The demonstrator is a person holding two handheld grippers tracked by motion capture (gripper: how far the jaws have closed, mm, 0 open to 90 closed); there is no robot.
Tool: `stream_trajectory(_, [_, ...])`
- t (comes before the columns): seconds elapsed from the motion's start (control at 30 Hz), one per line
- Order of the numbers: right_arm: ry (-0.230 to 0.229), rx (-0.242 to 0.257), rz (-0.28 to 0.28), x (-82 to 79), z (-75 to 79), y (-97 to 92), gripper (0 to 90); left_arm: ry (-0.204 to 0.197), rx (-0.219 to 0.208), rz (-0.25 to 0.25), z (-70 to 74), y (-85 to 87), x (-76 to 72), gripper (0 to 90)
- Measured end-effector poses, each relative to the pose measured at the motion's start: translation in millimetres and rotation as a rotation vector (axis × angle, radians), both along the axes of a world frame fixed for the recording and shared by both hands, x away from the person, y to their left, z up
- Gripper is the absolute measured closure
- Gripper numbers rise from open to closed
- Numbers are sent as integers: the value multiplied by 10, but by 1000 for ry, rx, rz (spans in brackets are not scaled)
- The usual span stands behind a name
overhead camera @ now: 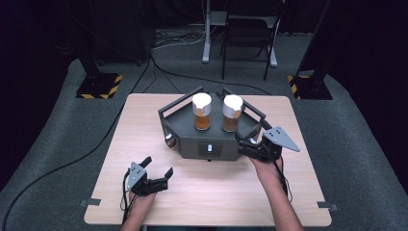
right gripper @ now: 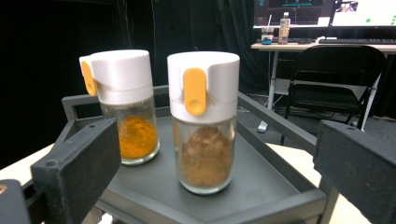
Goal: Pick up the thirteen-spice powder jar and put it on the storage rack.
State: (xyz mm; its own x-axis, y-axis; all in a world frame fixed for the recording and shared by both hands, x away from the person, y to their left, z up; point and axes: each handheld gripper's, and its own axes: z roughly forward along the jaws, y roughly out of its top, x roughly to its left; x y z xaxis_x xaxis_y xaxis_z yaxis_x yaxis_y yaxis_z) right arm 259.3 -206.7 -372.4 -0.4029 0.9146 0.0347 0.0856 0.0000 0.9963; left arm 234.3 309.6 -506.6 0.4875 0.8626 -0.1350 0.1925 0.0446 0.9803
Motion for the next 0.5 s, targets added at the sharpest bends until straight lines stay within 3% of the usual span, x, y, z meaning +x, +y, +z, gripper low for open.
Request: stream_trajectory(0.5, [6,12,-11,-142,-168,-189,0,2,3,4,3,-7,-3,1])
